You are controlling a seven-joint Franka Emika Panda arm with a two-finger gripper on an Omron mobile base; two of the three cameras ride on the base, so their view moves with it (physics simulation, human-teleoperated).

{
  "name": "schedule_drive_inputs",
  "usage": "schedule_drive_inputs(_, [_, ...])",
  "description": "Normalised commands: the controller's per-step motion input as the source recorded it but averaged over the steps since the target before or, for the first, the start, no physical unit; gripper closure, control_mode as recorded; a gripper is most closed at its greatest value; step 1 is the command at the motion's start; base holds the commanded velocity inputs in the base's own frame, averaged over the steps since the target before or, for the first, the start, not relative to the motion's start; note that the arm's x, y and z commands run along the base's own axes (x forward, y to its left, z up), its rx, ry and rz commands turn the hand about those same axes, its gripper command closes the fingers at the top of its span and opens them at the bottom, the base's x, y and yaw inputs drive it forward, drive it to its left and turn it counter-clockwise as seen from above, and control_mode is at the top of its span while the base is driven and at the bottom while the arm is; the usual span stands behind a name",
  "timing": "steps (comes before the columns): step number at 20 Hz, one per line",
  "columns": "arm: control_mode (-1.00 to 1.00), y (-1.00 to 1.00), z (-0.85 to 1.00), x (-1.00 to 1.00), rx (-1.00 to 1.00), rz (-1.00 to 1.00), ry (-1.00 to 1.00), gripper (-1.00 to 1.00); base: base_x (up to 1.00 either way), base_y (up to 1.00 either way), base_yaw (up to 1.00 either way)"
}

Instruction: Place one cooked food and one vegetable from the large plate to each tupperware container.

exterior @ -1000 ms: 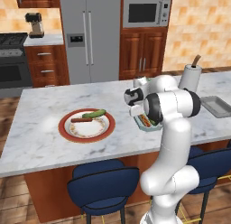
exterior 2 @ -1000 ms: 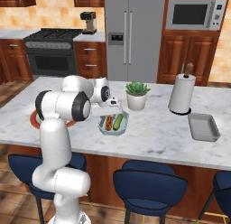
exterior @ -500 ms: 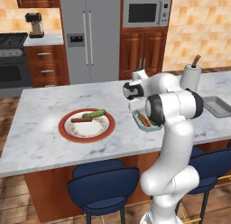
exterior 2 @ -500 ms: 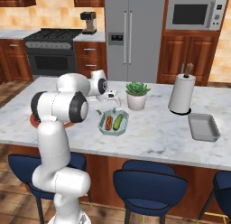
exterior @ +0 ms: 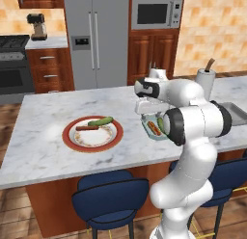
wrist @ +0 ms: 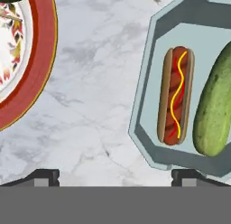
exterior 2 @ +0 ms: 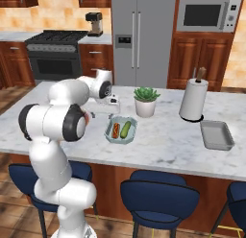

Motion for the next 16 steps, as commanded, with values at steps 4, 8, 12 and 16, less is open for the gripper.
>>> schedule_drive_inputs(4, [-1.0,0.84,0.47,-0.22,0.09,0.51,-0.17,-1.0,0.0,0.0,0.0])
schedule_drive_inputs(8, [-1.0,1.0,0.45,0.07,0.0,0.58,-0.2,-1.0,0.0,0.0,0.0])
schedule_drive_inputs(12, [-1.0,1.0,0.17,0.29,-0.01,0.57,-0.02,-1.0,0.0,0.0,0.0])
schedule_drive_inputs(16, [-1.0,1.0,0.0,0.29,-0.16,0.48,-0.01,-1.0,0.0,0.0,0.0])
